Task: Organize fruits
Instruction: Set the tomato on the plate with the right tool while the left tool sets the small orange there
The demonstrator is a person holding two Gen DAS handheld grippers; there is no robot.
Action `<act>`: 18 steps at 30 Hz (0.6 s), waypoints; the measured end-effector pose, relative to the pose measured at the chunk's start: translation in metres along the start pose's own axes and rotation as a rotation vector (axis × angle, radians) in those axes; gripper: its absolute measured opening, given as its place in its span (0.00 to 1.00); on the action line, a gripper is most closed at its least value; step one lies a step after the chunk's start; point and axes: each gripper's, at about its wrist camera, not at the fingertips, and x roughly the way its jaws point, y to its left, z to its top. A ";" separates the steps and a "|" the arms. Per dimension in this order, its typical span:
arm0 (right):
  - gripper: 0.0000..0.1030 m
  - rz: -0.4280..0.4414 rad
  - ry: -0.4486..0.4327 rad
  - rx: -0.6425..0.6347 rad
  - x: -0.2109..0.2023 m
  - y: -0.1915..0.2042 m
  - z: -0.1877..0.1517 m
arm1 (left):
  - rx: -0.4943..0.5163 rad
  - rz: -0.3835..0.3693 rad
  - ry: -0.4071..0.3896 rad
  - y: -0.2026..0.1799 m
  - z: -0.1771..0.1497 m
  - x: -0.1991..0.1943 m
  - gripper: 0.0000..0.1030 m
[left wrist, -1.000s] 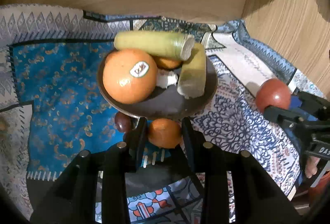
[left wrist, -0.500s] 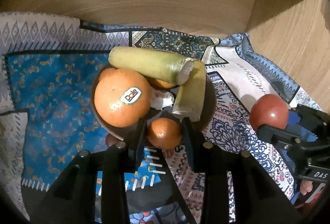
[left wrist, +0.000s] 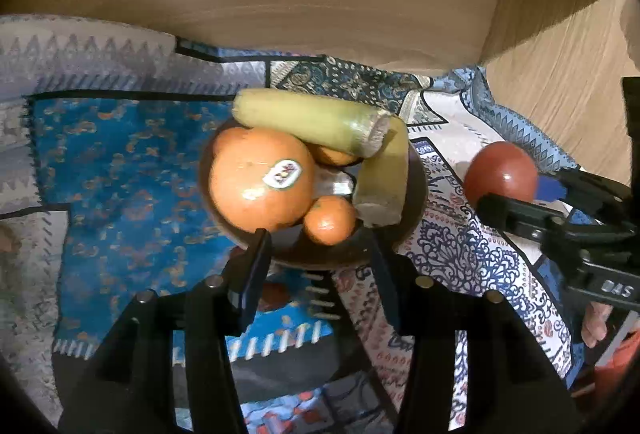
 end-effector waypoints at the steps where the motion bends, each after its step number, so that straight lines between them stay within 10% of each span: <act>1: 0.44 0.008 0.006 -0.008 0.003 0.003 0.002 | 0.000 0.007 -0.008 0.003 -0.001 -0.004 0.50; 18: 0.44 0.076 0.090 -0.132 0.057 0.058 0.032 | -0.093 0.085 -0.071 0.067 -0.023 -0.042 0.58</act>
